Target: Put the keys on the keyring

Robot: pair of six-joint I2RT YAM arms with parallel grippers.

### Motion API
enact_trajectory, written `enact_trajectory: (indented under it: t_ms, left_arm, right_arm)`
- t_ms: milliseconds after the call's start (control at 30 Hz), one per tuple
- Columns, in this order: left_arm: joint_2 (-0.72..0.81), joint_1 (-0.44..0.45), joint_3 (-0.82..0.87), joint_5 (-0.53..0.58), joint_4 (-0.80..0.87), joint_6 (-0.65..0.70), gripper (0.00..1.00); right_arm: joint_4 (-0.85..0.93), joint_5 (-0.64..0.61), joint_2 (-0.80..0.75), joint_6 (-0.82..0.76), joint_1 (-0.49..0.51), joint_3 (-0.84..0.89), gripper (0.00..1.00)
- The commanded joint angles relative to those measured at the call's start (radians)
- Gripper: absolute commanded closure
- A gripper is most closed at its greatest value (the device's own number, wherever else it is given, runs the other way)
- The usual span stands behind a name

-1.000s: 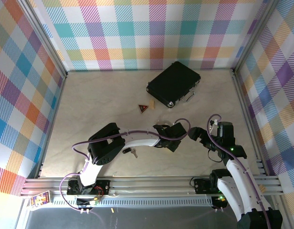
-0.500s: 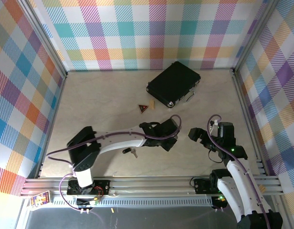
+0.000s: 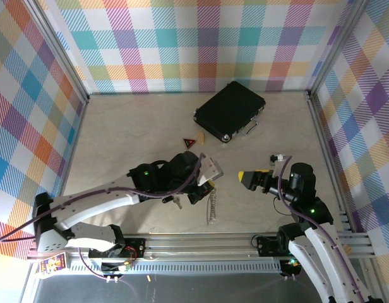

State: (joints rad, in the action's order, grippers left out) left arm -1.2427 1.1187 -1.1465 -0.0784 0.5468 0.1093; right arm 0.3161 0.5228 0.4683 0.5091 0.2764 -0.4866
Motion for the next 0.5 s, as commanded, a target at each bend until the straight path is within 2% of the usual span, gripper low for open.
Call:
enact_trajectory:
  t_ms: [0, 167, 300, 467]
  left_arm:
    - [0.112, 0.007, 0.040, -0.100, -0.042, 0.107, 1.00]
    - [0.260, 0.006, 0.074, -0.192, -0.092, 0.167, 1.00]
    - [0.322, 0.006, 0.068, -0.224, -0.096, 0.197, 1.00]
    - [0.350, 0.007, 0.043, -0.268, -0.068, 0.216, 1.00]
  right_arm:
    - [-0.162, 0.075, -0.022, -0.040, 0.098, -0.029, 0.07]
    - [-0.294, 0.117, -0.004, -0.108, 0.274, -0.044, 0.16]
    - [-0.270, 0.122, 0.041, -0.240, 0.410, -0.103, 0.29]
    - [-0.252, 0.129, 0.085, -0.369, 0.533, -0.163, 0.35]
